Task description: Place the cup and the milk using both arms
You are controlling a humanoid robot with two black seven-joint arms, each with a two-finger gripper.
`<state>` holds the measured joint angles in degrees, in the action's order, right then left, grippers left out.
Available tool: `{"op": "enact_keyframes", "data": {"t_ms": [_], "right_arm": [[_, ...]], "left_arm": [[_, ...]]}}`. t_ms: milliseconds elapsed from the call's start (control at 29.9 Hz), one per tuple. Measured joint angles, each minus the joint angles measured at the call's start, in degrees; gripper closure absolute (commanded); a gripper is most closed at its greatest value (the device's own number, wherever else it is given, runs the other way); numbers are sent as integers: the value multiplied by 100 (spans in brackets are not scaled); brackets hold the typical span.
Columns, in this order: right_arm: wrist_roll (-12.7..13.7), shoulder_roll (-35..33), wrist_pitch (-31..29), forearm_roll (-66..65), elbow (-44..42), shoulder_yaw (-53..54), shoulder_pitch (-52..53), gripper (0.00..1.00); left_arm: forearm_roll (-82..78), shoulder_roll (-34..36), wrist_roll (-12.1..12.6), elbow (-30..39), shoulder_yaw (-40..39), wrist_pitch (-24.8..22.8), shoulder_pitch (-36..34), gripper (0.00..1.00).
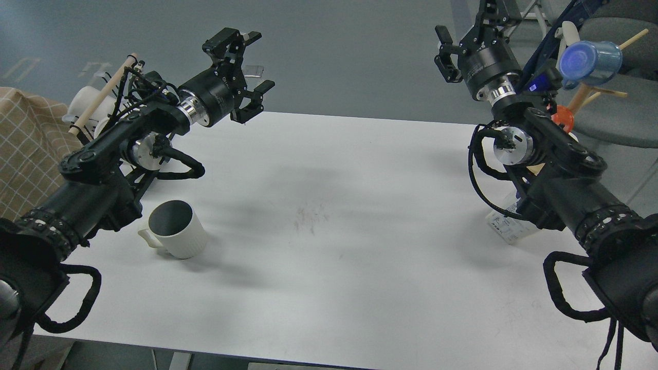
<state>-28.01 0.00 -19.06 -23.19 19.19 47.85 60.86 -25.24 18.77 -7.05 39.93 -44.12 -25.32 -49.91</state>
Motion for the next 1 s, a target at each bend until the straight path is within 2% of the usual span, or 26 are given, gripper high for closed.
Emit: {"op": "enact_keyframes", "data": {"t_ms": [435,1004], "right_arm": [[0,1,11,-2,0,22,-32,0],[0,1,58,-2,-134,-51,58,0]], "left_arm": [[4,39,-65,56,-25,-256,-6,2],[640,98,-173,26,-134,-162,-1,2]]}}
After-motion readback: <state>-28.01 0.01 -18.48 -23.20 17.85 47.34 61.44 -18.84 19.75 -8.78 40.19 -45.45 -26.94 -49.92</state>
